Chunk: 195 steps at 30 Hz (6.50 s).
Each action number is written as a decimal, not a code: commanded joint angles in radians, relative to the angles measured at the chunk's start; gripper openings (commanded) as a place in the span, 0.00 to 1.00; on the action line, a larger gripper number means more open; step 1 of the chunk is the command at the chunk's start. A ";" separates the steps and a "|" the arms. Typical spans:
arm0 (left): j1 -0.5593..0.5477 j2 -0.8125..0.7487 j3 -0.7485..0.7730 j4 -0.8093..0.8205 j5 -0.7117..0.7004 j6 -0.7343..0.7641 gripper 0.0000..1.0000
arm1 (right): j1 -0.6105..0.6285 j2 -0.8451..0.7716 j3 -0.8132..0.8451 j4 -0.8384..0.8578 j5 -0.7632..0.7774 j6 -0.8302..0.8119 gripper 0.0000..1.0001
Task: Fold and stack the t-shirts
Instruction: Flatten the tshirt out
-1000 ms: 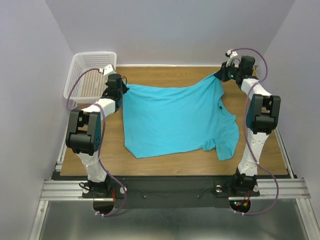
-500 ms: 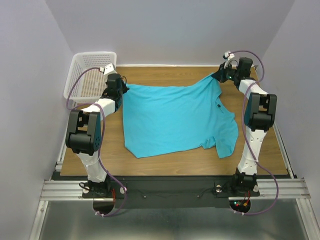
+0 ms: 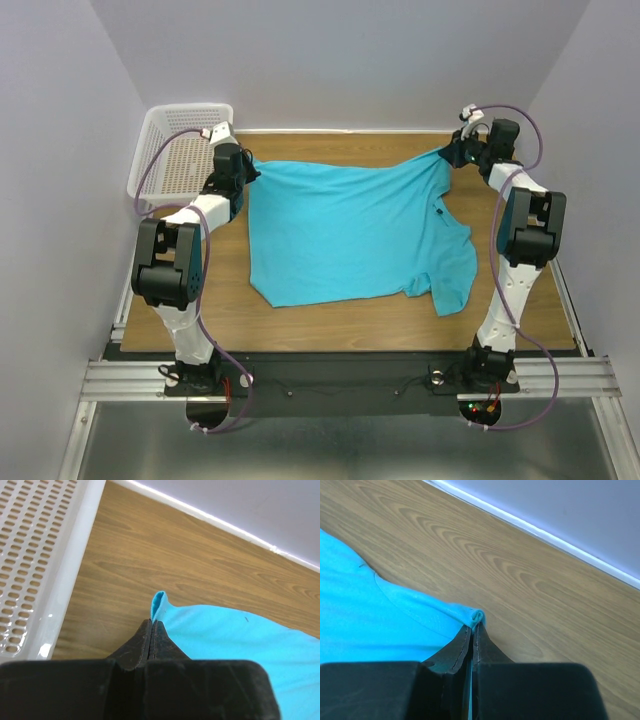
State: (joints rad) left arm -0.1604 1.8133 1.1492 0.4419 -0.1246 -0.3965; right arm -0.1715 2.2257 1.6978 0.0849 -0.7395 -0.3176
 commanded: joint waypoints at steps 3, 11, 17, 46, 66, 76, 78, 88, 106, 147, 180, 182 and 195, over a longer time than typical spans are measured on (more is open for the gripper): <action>0.010 -0.005 0.081 0.073 0.051 0.031 0.00 | -0.016 -0.057 -0.012 0.095 -0.034 0.018 0.01; 0.013 -0.031 0.043 0.101 0.077 0.064 0.00 | -0.017 -0.073 -0.043 0.127 -0.075 0.025 0.00; 0.030 -0.048 0.007 0.083 0.037 0.070 0.00 | -0.043 -0.116 -0.085 0.142 -0.074 0.017 0.01; 0.059 -0.011 0.007 0.052 0.149 0.110 0.00 | -0.089 -0.164 -0.245 0.338 -0.127 0.129 0.01; 0.061 0.046 0.066 0.067 0.197 0.142 0.00 | -0.080 0.075 0.057 0.193 -0.264 -0.110 0.01; 0.061 0.107 0.139 0.063 0.237 0.116 0.00 | -0.080 0.026 -0.012 0.202 -0.291 -0.135 0.01; 0.061 0.109 0.139 0.064 0.238 0.116 0.00 | -0.080 0.015 -0.026 0.210 -0.296 -0.136 0.01; 0.061 0.096 0.132 0.052 0.207 0.142 0.00 | -0.095 -0.026 -0.067 0.245 -0.308 -0.133 0.01; 0.075 -0.003 0.031 0.218 0.267 0.215 0.00 | -0.132 -0.083 -0.084 0.288 -0.354 -0.069 0.00; 0.081 -0.080 -0.080 0.123 0.539 0.177 0.00 | -0.131 -0.248 -0.288 0.015 -0.331 -0.251 0.01; 0.065 -0.278 -0.200 -0.298 0.433 0.151 0.45 | -0.131 -0.431 -0.604 -0.275 -0.063 -0.511 0.01; 0.067 -0.229 -0.160 -0.344 0.447 0.175 0.45 | -0.132 -0.431 -0.606 -0.277 -0.066 -0.509 0.01; 0.065 -0.036 -0.033 -0.465 0.393 0.143 0.45 | -0.132 -0.422 -0.607 -0.280 -0.075 -0.506 0.01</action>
State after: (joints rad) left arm -0.0921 1.7718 1.0470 0.0029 0.2855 -0.2462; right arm -0.2951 1.8305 1.0706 -0.1883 -0.8101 -0.8154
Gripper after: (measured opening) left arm 0.451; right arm 0.043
